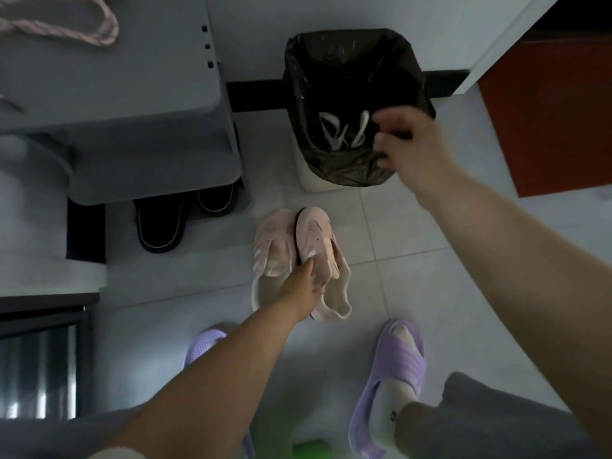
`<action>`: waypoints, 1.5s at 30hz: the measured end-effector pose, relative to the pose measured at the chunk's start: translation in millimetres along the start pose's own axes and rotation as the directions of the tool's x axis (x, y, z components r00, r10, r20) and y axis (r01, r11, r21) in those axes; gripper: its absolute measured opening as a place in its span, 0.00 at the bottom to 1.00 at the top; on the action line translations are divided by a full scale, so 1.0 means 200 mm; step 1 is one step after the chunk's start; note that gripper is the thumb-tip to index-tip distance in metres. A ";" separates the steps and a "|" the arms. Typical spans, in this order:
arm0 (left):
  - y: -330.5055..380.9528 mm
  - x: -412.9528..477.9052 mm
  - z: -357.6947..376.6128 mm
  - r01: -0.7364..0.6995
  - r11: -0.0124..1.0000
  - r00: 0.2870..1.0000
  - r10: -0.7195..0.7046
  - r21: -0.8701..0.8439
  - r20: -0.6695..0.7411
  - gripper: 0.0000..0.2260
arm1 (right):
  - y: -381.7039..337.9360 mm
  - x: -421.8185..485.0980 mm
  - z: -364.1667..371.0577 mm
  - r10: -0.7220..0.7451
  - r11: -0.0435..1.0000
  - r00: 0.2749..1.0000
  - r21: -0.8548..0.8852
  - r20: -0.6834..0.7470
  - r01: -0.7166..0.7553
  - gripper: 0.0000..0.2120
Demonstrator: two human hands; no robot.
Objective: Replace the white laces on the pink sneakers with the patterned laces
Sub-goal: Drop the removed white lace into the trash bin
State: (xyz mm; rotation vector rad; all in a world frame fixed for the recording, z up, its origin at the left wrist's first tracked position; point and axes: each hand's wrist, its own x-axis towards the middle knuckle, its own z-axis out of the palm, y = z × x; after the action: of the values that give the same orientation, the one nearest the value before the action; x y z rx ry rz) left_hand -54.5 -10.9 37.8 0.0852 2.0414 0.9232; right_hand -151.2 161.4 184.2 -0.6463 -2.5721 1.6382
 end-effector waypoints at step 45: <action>-0.01 -0.35 -0.23 0.137 0.989 0.939 -0.146 -0.049 -0.311 0.26 | 0.50 -0.89 0.38 0.681 0.702 0.711 0.122 0.175 -0.702 0.17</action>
State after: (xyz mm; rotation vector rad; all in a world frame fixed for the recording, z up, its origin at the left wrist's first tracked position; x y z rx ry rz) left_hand -44.1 -66.0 101.1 -0.2361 2.2916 0.9185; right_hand 26.6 69.4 98.6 -1.7172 -2.3261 2.1039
